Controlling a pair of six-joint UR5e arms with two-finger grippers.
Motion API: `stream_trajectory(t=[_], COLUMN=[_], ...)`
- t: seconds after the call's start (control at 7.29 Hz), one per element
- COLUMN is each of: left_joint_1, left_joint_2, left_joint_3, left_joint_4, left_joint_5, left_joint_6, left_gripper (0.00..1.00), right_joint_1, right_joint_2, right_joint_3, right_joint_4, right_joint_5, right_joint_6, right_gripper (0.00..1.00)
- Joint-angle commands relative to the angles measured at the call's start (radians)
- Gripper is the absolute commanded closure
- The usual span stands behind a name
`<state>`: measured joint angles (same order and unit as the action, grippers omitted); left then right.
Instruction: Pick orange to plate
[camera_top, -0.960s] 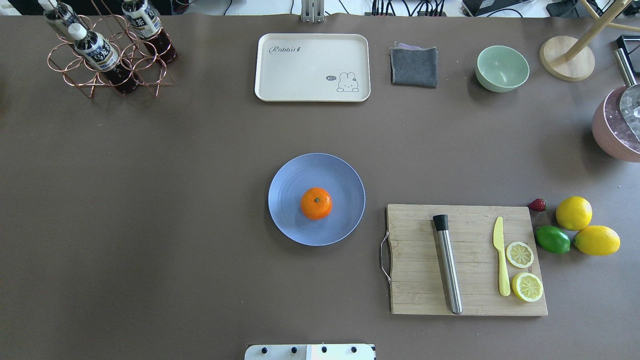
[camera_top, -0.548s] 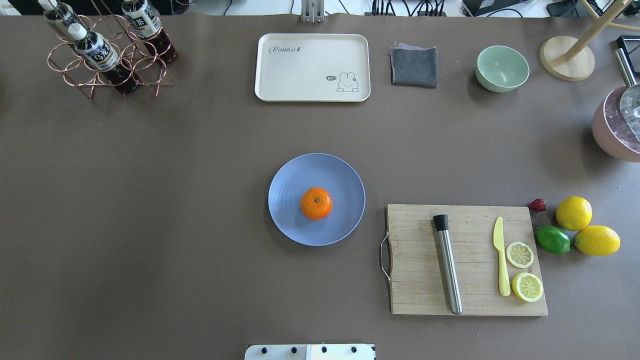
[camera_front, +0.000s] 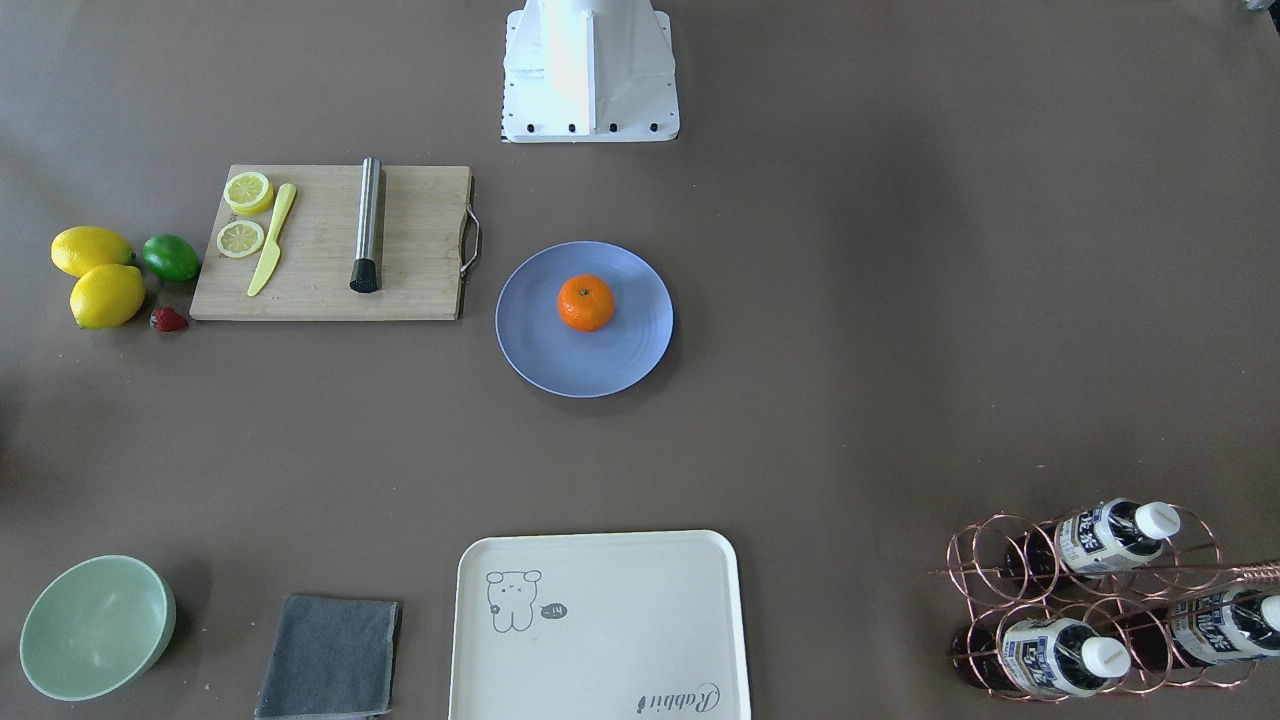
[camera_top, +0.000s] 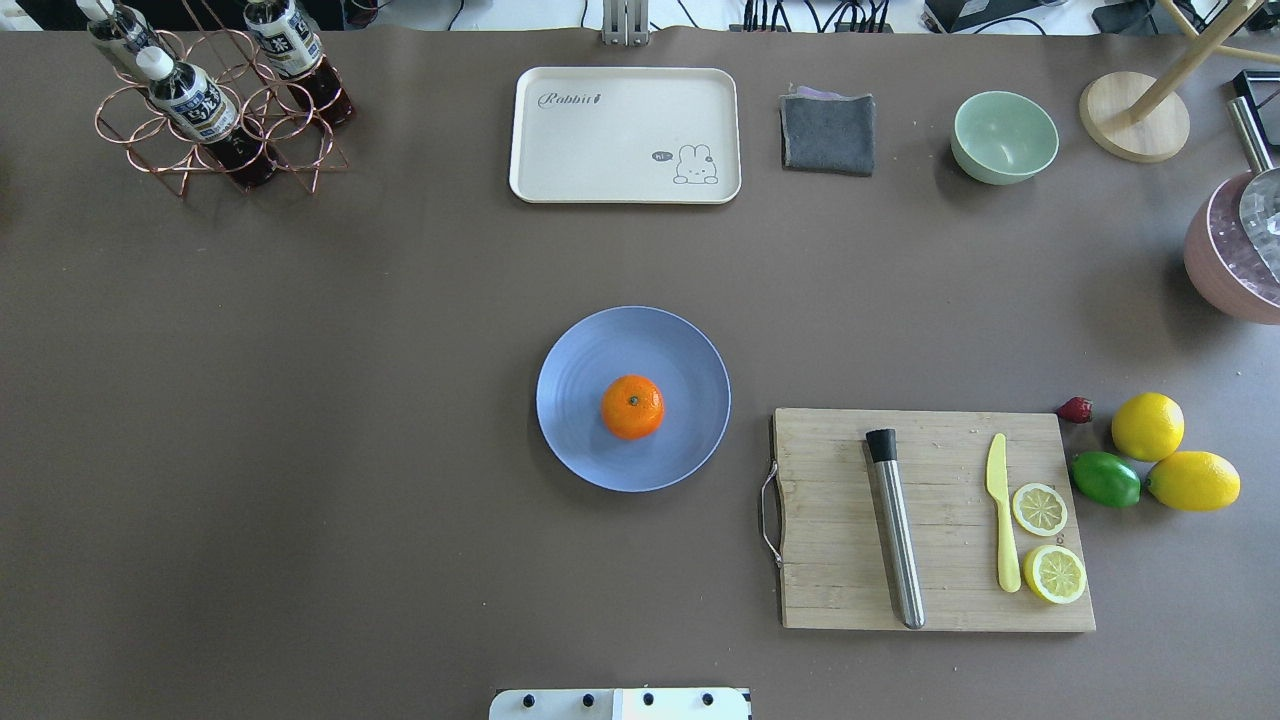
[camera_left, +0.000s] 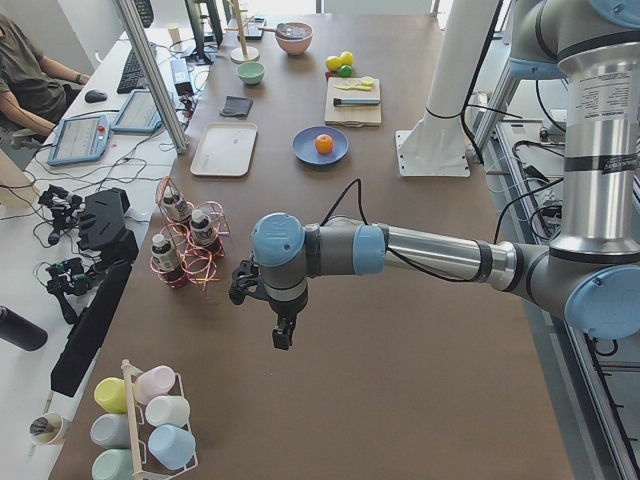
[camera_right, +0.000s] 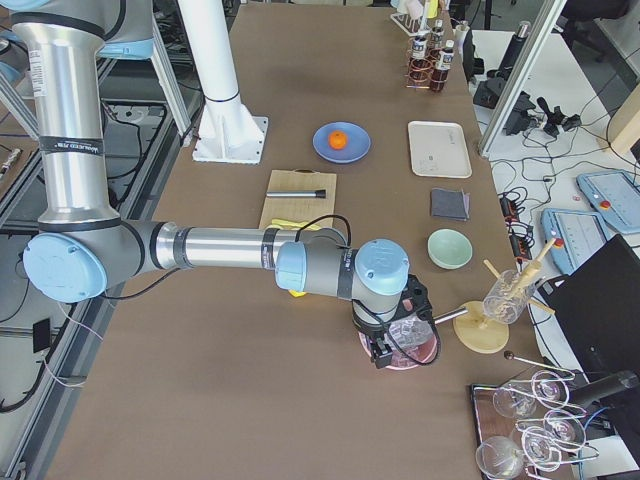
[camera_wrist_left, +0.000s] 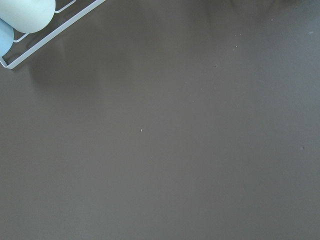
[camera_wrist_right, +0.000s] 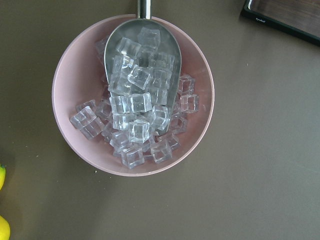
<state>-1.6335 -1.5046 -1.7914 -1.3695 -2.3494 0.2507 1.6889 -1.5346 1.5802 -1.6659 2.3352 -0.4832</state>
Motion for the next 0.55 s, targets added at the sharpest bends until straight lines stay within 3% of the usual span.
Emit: stream_trajectory(t=[0.0, 0.41], left_joint_1=[0.003, 0.004], left_joint_2=[0.0, 0.0], left_joint_3=[0.004, 0.018], left_joint_4=[0.003, -0.002], left_joint_5=[-0.001, -0.001], left_joint_6=[-0.001, -0.001], left_gripper=[0.02, 0.02], right_joint_1=[-0.003, -0.005], right_joint_2=[-0.001, 0.001], right_joint_3=[-0.002, -0.002], right_joint_4=[0.002, 0.002], right_joint_5=[0.001, 0.001], right_joint_6=[0.0, 0.0], right_gripper=[0.0, 0.0])
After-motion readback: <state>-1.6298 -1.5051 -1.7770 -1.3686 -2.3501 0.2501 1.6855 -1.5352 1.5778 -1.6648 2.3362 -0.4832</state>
